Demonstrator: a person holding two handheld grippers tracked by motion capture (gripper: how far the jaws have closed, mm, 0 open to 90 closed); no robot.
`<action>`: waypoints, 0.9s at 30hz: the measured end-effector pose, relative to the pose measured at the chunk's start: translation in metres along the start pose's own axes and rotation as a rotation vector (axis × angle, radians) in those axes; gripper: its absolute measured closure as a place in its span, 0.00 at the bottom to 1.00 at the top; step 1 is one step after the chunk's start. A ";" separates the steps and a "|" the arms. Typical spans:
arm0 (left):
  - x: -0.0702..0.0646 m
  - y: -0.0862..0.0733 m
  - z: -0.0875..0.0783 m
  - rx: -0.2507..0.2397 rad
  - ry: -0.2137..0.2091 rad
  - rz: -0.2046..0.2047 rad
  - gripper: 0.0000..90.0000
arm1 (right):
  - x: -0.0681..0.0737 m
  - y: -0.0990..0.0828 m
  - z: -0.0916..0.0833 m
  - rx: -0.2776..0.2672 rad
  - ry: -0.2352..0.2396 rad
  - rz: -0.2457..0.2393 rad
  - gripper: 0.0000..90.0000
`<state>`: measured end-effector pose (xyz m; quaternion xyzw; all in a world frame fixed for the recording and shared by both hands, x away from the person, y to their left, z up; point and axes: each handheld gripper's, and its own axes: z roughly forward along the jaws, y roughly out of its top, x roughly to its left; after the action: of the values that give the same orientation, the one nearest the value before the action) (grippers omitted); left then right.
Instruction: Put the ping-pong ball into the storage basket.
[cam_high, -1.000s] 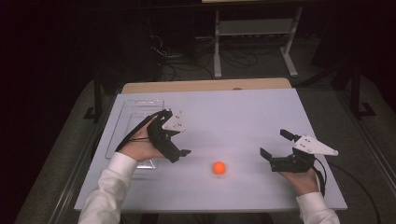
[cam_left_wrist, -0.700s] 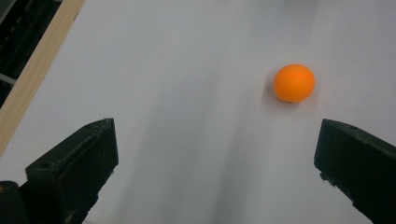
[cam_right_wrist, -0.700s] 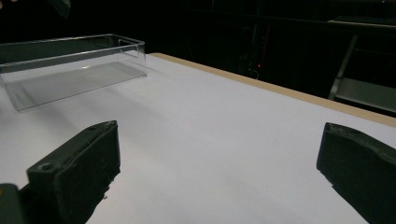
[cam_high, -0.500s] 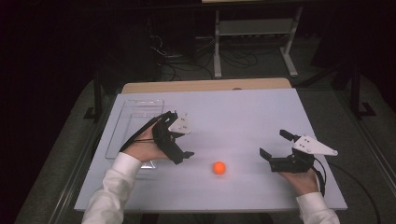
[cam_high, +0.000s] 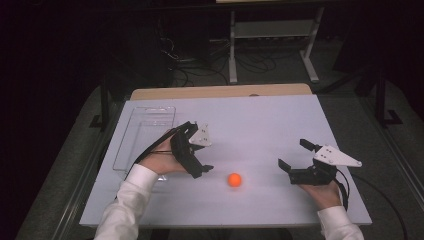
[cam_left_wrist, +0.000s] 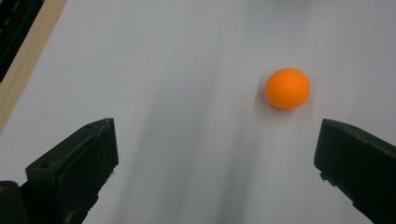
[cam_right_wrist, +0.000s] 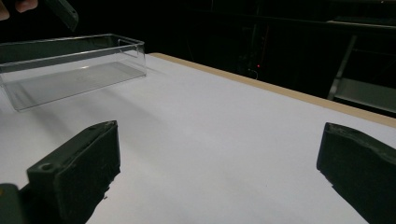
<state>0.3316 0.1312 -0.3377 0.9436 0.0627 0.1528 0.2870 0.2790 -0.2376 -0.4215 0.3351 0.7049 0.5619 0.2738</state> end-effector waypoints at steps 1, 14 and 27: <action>0.000 0.000 0.001 -0.001 0.000 0.000 0.00 | 0.000 0.000 0.000 0.000 0.000 -0.001 0.00; -0.004 0.004 0.008 0.011 -0.005 0.013 0.00 | 0.001 0.000 0.001 0.003 0.002 -0.004 0.00; -0.007 0.008 0.016 0.021 -0.012 0.027 0.00 | 0.001 0.000 0.001 0.005 0.005 -0.005 0.00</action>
<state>0.3302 0.1149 -0.3481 0.9482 0.0498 0.1505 0.2754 0.2787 -0.2364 -0.4218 0.3326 0.7077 0.5605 0.2727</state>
